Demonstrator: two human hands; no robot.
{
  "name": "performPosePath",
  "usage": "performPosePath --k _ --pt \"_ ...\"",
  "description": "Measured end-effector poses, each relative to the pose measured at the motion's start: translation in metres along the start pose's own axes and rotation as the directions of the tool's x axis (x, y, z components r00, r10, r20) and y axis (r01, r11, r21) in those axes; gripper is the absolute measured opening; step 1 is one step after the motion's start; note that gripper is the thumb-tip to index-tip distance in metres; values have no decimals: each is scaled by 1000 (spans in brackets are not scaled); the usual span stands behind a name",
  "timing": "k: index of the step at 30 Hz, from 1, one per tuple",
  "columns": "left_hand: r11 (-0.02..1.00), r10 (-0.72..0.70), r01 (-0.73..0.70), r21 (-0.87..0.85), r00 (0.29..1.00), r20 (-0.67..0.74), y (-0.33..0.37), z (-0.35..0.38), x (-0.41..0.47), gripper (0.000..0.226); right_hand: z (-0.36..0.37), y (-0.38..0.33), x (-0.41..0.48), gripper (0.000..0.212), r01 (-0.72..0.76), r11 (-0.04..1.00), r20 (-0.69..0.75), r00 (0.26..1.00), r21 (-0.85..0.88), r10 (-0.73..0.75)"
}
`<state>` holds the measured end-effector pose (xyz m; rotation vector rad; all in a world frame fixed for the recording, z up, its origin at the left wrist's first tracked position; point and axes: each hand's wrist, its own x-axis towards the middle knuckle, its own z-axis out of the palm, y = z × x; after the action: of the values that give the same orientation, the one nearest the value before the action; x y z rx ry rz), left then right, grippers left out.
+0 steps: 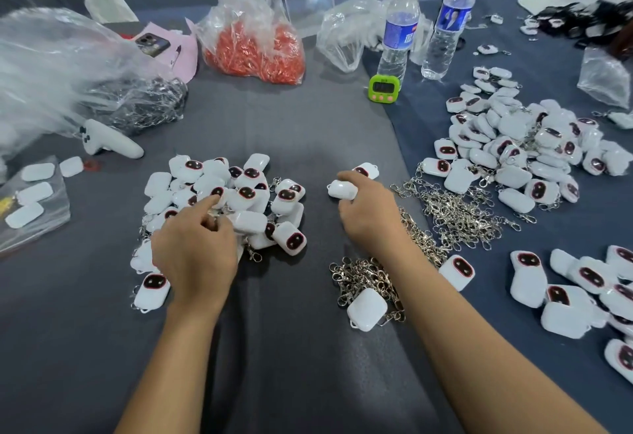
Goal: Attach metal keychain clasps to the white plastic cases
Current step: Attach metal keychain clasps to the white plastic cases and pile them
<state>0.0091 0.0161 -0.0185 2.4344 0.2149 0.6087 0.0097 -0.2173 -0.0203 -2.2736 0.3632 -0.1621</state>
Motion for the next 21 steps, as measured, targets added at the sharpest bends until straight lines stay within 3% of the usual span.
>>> performPosePath --k 4,7,10,14,18,21 --pt "967 237 -228 111 968 -82 20 8 -27 31 13 2 15 57 163 923 177 978 -350 -106" --pt "905 425 -423 -47 901 90 50 22 -56 21 19 3 16 41 231 873 188 969 -430 -163" --pt "902 432 -400 -164 848 308 71 35 -76 7 17 3 10 31 221 902 163 972 -372 -170" --pt "892 415 -448 -66 750 515 66 47 -74 20 6 11 -8 34 166 954 77 986 -250 -151" --pt "871 445 -484 -86 703 554 69 45 -69 14 1 24 -22 23 127 986 12 992 -112 -126" --pt "860 446 -509 -45 705 551 73 44 -72 16 -4 24 -40 19 50 988 -158 987 147 -26"
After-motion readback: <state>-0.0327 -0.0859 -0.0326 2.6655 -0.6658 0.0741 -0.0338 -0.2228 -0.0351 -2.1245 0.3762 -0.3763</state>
